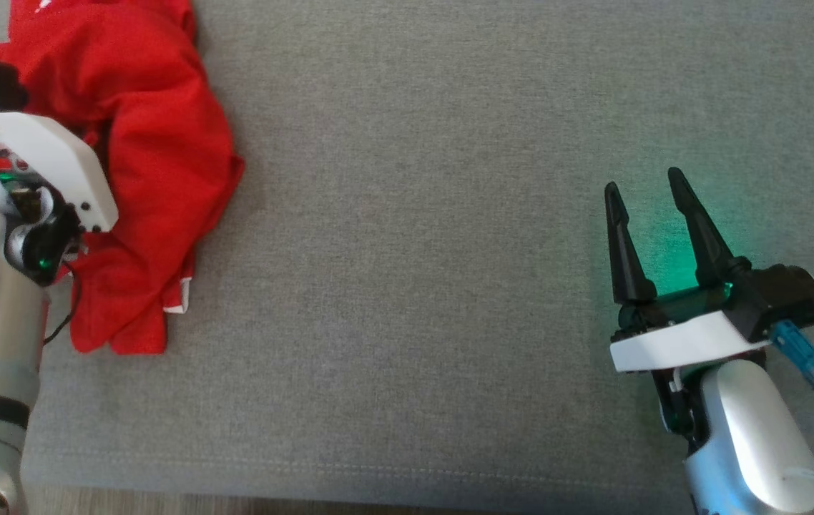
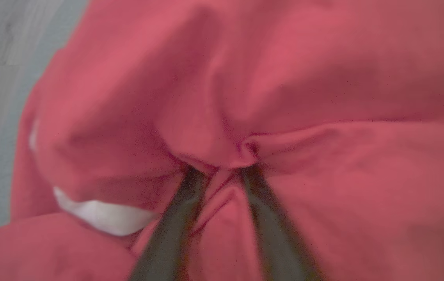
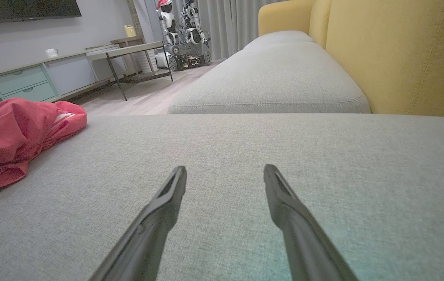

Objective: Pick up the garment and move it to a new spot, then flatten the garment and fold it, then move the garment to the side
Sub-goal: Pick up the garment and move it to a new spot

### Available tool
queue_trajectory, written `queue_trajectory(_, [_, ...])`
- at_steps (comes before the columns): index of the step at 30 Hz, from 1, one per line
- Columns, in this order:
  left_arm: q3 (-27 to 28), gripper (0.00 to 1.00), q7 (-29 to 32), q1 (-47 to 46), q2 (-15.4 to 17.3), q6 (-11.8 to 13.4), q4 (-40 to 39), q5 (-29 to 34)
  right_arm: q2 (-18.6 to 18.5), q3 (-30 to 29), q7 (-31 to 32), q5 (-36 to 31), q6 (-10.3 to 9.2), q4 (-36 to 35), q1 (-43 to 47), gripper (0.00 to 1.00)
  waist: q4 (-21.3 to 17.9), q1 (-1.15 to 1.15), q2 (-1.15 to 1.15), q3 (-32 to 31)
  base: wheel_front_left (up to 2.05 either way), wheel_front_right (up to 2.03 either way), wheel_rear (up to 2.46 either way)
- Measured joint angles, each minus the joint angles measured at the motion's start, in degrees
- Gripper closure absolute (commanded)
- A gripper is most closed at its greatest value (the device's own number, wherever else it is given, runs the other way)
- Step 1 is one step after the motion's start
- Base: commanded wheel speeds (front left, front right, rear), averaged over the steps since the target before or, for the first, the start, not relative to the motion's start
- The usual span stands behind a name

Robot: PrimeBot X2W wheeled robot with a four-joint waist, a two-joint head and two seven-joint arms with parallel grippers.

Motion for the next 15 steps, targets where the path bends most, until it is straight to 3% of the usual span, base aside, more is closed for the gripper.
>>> queue_trajectory(5, [-0.96,1.00,-4.20,-0.29,0.42,-0.04,1.38,-2.45,0.00,-0.09,-0.25,0.51,0.00,0.87,-1.09,0.00,-0.26,0.00,0.00,-0.94,0.00,0.00,0.00])
queue_trajectory(15, [-0.89,1.00,-19.24,-1.99,1.67,0.03,-2.30,-3.98,0.01,0.14,-0.43,2.25,0.00,3.33,-0.55,0.00,0.27,-0.01,0.00,-7.27,0.00,0.00,0.00])
